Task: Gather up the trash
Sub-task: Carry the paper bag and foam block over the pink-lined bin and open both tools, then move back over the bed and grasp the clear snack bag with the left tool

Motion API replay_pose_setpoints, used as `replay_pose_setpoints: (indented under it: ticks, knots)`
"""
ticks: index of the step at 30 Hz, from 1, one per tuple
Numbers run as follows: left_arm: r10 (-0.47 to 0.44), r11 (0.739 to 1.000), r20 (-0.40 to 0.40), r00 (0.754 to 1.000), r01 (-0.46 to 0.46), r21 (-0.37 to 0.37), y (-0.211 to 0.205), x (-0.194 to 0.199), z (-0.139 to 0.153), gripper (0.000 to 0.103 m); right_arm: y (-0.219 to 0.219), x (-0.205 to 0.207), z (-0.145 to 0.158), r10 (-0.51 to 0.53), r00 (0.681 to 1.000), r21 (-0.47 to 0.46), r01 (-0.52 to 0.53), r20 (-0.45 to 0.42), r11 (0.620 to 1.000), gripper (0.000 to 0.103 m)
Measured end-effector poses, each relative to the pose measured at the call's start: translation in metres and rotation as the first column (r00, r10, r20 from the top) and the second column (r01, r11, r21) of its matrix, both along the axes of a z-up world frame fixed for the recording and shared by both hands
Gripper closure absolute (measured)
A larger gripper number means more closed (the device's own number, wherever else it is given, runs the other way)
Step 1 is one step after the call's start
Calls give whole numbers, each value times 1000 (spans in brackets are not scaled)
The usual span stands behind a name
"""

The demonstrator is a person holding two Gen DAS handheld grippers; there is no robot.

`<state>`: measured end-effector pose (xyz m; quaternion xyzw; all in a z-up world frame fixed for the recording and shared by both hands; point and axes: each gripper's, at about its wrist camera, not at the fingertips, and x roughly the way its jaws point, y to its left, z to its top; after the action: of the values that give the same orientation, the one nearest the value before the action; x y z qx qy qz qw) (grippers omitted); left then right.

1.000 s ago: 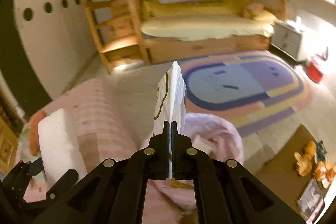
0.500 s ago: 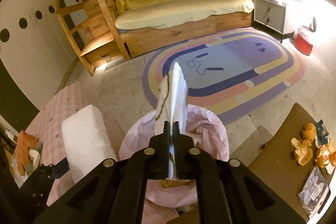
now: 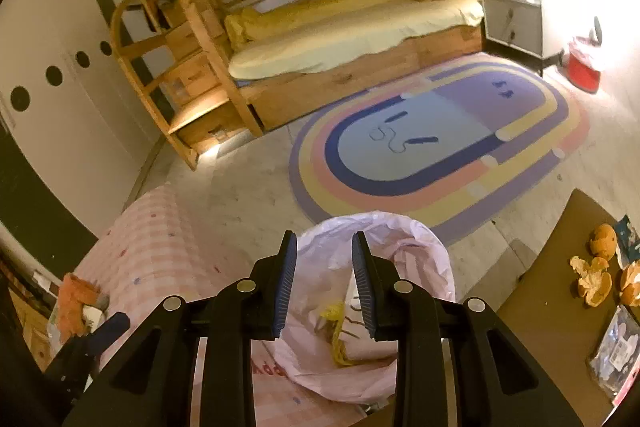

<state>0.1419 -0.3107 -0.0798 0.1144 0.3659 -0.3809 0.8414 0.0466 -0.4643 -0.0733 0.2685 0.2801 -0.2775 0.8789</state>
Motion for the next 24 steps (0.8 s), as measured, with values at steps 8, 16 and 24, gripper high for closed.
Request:
replay_pose_setpoints:
  ticks: [8, 16, 24]
  knots:
    - [79, 996, 13, 997, -79, -29, 45, -7, 13, 15, 32, 12, 12, 86, 996, -50, -85, 12, 995, 69]
    - [129, 991, 90, 988, -127, -37, 99, -23, 31, 15, 84, 23, 31, 197, 978, -123, -188, 65, 974, 66]
    - [273, 962, 118, 955, -271, -41, 182, -20, 37, 15, 152, 52, 34, 378, 925, -155, -368, 41, 917, 61]
